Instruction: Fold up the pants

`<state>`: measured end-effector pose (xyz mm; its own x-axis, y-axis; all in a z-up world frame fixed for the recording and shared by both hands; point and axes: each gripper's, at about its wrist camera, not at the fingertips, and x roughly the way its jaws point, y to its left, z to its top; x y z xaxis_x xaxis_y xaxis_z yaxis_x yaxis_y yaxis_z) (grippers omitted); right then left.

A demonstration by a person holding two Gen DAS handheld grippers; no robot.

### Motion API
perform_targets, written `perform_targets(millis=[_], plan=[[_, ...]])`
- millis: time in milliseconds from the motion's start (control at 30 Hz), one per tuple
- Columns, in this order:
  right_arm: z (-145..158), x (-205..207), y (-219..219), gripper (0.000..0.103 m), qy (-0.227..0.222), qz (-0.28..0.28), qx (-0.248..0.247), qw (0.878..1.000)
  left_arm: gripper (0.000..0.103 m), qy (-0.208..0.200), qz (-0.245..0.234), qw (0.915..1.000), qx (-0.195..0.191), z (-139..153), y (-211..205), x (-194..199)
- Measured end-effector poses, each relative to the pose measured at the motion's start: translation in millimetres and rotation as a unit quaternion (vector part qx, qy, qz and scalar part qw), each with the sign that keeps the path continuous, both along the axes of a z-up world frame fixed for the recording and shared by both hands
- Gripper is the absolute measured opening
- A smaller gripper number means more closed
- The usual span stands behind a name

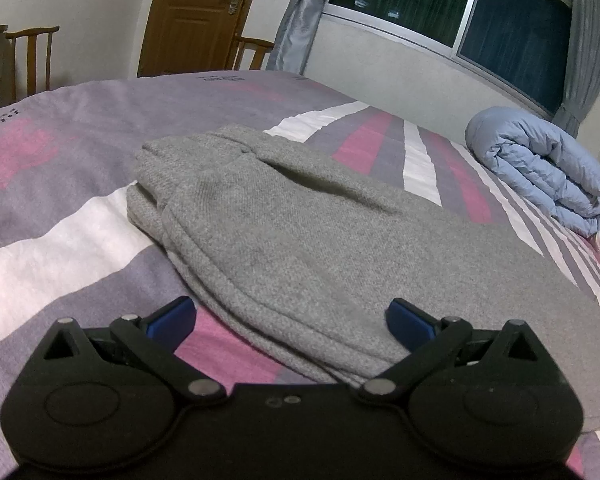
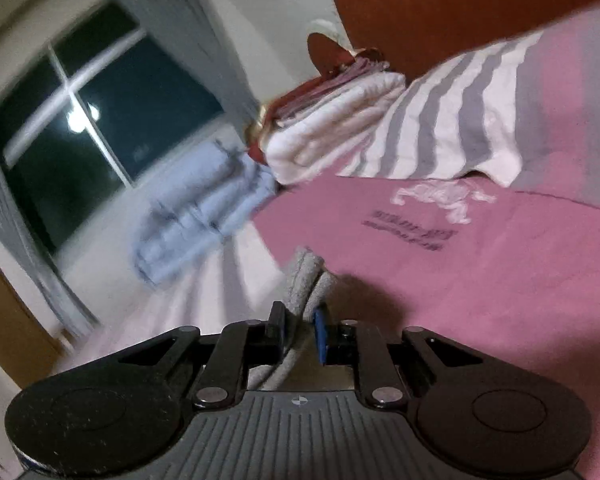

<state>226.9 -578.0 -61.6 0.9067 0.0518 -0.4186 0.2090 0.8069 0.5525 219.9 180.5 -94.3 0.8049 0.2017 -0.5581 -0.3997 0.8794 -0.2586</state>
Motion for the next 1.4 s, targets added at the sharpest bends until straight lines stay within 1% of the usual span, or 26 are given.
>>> perform_targets(millis=[33, 67, 100, 133, 200, 267, 300, 367, 467, 533, 567, 600, 633, 667, 733, 800, 833, 933, 1000, 1100, 1167, 1200, 1233, 1267, 1333, 1400], plan=[[-21, 4, -9, 0.016, 0.038, -0.007, 0.034, 0.999, 0.097, 0.0, 0.0, 1.0, 0.0, 0, 0, 0], [-37, 5, -18, 0.018, 0.056, -0.011, 0.08, 0.995, 0.097, -0.001, 0.0, 1.0, 0.0, 0, 0, -1], [-43, -4, -25, 0.02, 0.034, -0.024, 0.113, 0.993, 0.097, -0.002, -0.001, 1.0, -0.002, 0, 1, -2], [-40, -13, -25, 0.025, 0.019, -0.047, 0.118, 0.992, 0.097, -0.003, -0.001, 1.0, -0.003, -1, 2, -2], [-31, -32, -25, 0.025, -0.003, -0.111, 0.107, 0.988, 0.097, -0.004, -0.001, 1.0, -0.005, -1, 2, -3], [-30, -44, -35, 0.025, -0.028, -0.122, 0.156, 0.98, 0.097, -0.002, 0.0, 1.0, -0.002, -1, 1, -2], [-26, -43, -35, 0.025, -0.025, -0.112, 0.158, 0.981, 0.097, -0.002, 0.0, 1.0, -0.001, 0, 0, -2], [-17, -42, -30, 0.025, -0.027, -0.079, 0.146, 0.986, 0.097, -0.002, 0.0, 1.0, -0.002, 0, 0, -2], [-12, -33, -17, 0.025, -0.032, -0.038, 0.144, 0.988, 0.097, -0.001, 0.0, 1.0, -0.001, 0, -1, -1], [-13, -14, -1, 0.025, -0.009, -0.035, 0.125, 0.991, 0.097, -0.002, 0.0, 1.0, -0.001, 0, -2, -1], [-22, -4, 5, 0.025, 0.023, -0.038, 0.115, 0.992, 0.097, -0.001, 0.0, 1.0, -0.001, 0, -2, -1], [-29, 1, 8, 0.02, 0.051, -0.043, 0.114, 0.991, 0.097, -0.002, 0.0, 1.0, -0.001, 0, -1, -1], [-30, 4, 9, 0.015, 0.057, -0.053, 0.118, 0.99, 0.097, -0.003, 0.0, 1.0, -0.001, 0, -1, -2], [-23, 3, 15, 0.015, 0.046, -0.054, 0.101, 0.992, 0.097, -0.004, 0.0, 1.0, -0.001, 1, -2, -2], [-5, 2, 32, 0.015, 0.007, -0.02, 0.06, 0.998, 0.097, -0.005, 0.0, 1.0, -0.003, 2, -1, -2], [2, 15, 43, 0.015, 0.017, 0.009, 0.039, 0.999, 0.097, -0.016, 0.002, 0.9999, 0.001, 7, -3, -4], [3, 18, 46, 0.015, 0.018, 0.011, 0.036, 0.999, 0.097, -0.022, 0.001, 0.9997, 0.004, 8, -4, -5], [2, 36, 55, 0.015, 0.014, 0.025, 0.039, 0.999, 0.096, -0.014, 0.004, 0.9998, 0.01, 9, -5, -1], [-2, 51, 61, 0.015, 0.017, 0.035, 0.044, 0.998, 0.096, -0.028, 0.016, 0.9991, 0.026, 16, -5, -2], [-11, 80, 69, 0.015, 0.026, 0.055, 0.032, 0.998, 0.097, -0.05, 0.031, 0.9971, 0.048, 27, -3, -4], [-20, 102, 66, 0.015, 0.046, 0.052, 0.015, 0.997, 0.097, -0.038, 0.037, 0.9979, 0.037, 26, 3, 0], [-25, 110, 61, 0.015, 0.072, 0.03, 0.003, 0.997, 0.097, -0.025, 0.042, 0.9984, 0.027, 23, 7, 3], [-30, 109, 54, 0.005, 0.08, 0.011, 0.016, 0.997, 0.097, -0.01, 0.051, 0.9986, 0.011, 19, 11, 6], [-32, 106, 49, 0.002, 0.082, -0.004, 0.038, 0.996, 0.097, -0.003, 0.057, 0.9984, -0.005, 16, 16, 7], [-23, 90, 54, 0.003, 0.065, -0.002, 0.03, 0.997, 0.097, -0.008, 0.066, 0.9974, -0.026, 13, 23, 4], [-15, 58, 63, 0.003, 0.029, 0.005, 0.034, 0.999, 0.097, -0.014, 0.068, 0.997, -0.034, 13, 25, 0]])
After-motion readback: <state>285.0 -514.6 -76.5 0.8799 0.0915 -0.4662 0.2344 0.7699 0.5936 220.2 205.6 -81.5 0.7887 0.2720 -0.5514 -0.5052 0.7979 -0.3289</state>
